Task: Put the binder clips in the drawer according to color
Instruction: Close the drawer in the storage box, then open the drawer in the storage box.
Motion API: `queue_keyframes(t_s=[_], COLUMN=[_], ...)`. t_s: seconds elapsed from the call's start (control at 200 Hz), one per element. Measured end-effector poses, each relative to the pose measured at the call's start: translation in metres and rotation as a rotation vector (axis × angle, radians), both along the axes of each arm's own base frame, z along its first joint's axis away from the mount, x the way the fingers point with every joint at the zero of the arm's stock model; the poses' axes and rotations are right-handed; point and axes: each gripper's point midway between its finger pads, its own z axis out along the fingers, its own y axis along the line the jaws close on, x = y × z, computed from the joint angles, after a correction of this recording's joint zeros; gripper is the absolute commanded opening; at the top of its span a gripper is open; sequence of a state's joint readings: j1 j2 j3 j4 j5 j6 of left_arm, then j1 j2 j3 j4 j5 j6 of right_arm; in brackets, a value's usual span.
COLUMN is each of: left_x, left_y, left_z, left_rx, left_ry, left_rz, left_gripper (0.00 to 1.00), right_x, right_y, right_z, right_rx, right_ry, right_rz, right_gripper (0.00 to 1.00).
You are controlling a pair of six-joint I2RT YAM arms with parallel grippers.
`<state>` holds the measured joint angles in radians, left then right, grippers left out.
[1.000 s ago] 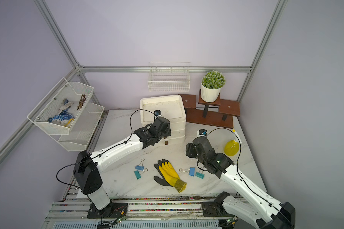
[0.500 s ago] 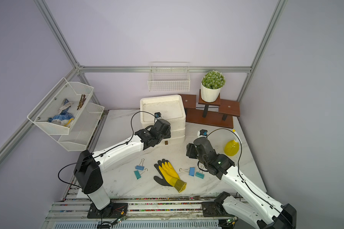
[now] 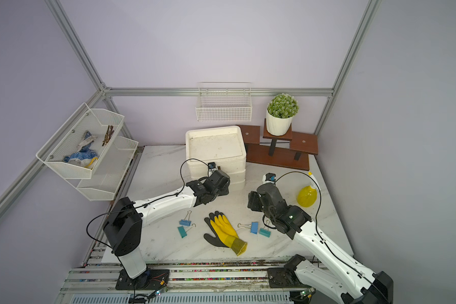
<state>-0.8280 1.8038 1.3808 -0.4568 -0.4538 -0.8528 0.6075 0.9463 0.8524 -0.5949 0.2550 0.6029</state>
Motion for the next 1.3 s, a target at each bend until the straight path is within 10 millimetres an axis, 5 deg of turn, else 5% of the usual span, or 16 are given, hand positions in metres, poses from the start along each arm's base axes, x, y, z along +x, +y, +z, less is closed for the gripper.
queue_keyframes(t_s=[0.305, 0.975, 1.3], left_x=[0.006, 0.020, 0.023], left_y=[-0.004, 0.006, 0.010], left_z=[-0.005, -0.015, -0.014], left_rx=[0.055, 0.210, 0.233], left_ry=[-0.007, -0.233, -0.277], left_rz=[0.016, 0.107, 0.114], left_gripper=[0.47, 0.43, 0.02], right_x=[0.000, -0.001, -0.001], right_y=[-0.001, -0.003, -0.004], right_z=[0.000, 0.003, 0.001], right_rx=[-0.003, 0.002, -0.002], right_ry=[-0.001, -0.009, -0.006], right_rz=[0.000, -0.002, -0.003], right_gripper=[0.70, 0.70, 0.70])
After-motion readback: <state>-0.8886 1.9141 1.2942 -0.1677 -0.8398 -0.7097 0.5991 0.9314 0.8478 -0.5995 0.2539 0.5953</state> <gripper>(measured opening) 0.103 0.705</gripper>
